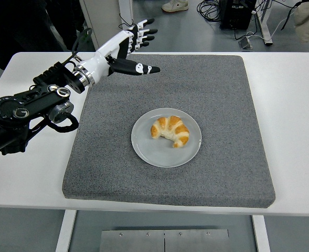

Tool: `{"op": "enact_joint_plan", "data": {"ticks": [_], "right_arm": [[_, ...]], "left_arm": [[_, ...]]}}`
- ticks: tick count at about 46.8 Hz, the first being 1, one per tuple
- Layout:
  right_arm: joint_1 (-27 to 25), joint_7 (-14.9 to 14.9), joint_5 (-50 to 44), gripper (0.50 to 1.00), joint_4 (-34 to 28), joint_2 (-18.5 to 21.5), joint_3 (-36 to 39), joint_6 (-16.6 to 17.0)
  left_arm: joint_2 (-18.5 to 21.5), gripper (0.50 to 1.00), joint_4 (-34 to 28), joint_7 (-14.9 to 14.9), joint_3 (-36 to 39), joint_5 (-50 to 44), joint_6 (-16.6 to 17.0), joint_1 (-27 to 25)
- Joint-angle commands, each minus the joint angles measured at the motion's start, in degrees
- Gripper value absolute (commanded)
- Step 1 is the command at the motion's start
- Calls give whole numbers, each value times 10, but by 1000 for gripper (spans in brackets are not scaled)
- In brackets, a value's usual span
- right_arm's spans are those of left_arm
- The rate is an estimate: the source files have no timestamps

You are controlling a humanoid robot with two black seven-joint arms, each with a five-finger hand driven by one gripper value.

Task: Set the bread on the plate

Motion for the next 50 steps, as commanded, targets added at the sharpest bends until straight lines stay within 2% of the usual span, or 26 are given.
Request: {"op": "enact_joint_plan", "data": {"ticks": [1,9,18,25,32,50], "right_arm": [[1,0,0,1000,0,0,0,0],[1,0,0,1000,1,0,1,1],[0,0,0,1000,1,0,2,1],[0,0,0,1000,1,0,1,1],[1,0,0,1000,1,0,1,1],[1,0,0,1000,1,0,0,1]], "left_arm": [[4,958,6,0,-13,-62,-9,4],[11,958,30,0,-21,-175,-19,17],[6,958,77,1,-84,-242,-58,57],[-6,958,98,2,-147,-244,-75,103],[-17,963,111,-2,-155,-239,-77,131],[-23,968,112,-3,-155,-237,-77,140]]}}
